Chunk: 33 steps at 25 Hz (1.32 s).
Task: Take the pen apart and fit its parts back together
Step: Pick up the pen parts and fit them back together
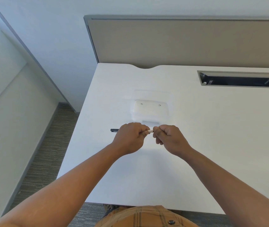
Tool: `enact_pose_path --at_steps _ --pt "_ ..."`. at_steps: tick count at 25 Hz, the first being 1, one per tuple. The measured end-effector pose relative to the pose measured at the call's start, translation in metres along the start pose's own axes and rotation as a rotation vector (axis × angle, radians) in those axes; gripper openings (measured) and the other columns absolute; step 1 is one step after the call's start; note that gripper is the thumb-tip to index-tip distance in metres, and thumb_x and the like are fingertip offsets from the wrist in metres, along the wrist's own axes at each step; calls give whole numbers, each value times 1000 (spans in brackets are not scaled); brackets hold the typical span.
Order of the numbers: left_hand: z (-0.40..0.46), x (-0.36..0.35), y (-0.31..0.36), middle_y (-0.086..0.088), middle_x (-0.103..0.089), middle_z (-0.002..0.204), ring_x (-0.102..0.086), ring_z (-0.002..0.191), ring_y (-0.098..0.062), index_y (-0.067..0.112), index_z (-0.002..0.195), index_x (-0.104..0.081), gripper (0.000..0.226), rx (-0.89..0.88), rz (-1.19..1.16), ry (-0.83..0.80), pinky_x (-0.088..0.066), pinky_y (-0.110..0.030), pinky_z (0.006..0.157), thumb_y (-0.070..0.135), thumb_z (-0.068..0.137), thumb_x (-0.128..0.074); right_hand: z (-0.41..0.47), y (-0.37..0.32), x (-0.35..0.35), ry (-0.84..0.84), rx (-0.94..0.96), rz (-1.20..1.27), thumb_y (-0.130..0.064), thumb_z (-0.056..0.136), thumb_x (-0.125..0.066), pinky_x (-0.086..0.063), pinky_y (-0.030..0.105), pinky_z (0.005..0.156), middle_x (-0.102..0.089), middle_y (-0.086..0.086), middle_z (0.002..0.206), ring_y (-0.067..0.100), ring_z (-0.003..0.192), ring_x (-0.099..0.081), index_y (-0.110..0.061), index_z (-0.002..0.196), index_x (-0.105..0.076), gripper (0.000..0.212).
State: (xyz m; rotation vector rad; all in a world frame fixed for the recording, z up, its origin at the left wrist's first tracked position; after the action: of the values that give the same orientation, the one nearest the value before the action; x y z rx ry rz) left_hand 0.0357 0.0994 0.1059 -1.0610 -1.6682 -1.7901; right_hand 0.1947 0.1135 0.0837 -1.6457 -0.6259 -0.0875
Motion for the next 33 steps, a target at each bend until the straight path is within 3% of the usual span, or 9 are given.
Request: enact_pose_path --at_steps 2,4,8,14,16,22,25,29,33 --pt "4 1 -3 8 -61 72 -58 76 -18 29 94 -72 20 43 -6 -25 -46 -33 68 28 100 -53 0 2 1 12 7 45 -40 101 -58 -51 27 65 -73 -7 72 7 64 -61 -22 89 -73 26" --pt "8 2 -5 7 -68 79 -61 78 -18 30 95 -73 21 92 -18 -56 -46 -31 67 30 100 -52 -1 -2 6 74 84 44 -26 96 -68 -50 16 68 -72 -12 78 2 70 -61 -25 99 -71 4" --pt "13 4 -7 9 -69 82 -60 72 -13 34 93 -72 22 150 -6 -102 -41 -26 58 34 99 -50 -1 -9 10 113 187 -10 -9 93 -72 -49 10 74 -75 -11 86 1 79 -66 -21 97 -73 13" --pt "16 4 -6 14 -58 66 -51 57 -4 35 89 -71 24 188 -21 -112 -35 -26 55 37 99 -50 1 -11 11 126 208 -56 -13 96 -66 -41 12 57 -70 -4 74 13 64 -56 -22 90 -72 13" --pt "16 5 -5 15 -57 62 -49 55 -4 34 88 -71 23 178 -5 -99 -34 -26 54 37 99 -51 2 -11 10 110 199 -72 -17 100 -60 -37 12 52 -65 -3 68 8 56 -49 -25 83 -68 21" --pt "15 3 2 16 -57 63 -51 60 -2 34 86 -68 21 76 110 -92 -30 -24 53 31 98 -52 4 0 -6 -60 -51 77 -39 106 -46 -31 22 49 -47 -7 54 9 47 -35 -23 64 -54 46" --pt "17 1 -1 16 -57 66 -51 61 -3 34 87 -68 21 107 107 -127 -32 -26 53 33 98 -50 5 5 -7 -100 -132 169 -40 106 -46 -35 24 53 -54 -5 55 11 50 -42 -18 71 -63 44" --pt "19 1 -7 16 -60 68 -52 59 -2 36 84 -66 23 168 71 -164 -33 -26 55 36 98 -48 2 -1 7 51 54 91 -21 98 -62 -46 17 61 -65 -9 70 8 63 -54 -24 98 -71 9" --pt "21 1 -10 15 -55 57 -48 51 -3 35 83 -70 25 197 28 -186 -34 -26 53 36 97 -49 1 -9 12 101 222 -59 -11 93 -69 -48 22 66 -70 -6 77 15 70 -59 -22 93 -73 12"
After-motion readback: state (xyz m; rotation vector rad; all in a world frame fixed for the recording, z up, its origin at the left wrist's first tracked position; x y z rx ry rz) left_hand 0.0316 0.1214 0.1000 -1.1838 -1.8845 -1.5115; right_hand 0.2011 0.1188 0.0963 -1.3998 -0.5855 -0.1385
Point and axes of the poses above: each hand's wrist, its own z-axis towards the middle knuckle, its own x-axis out of the back of the hand, y = z × x, the point moved 7 cm from there along z, towards the middle knuckle
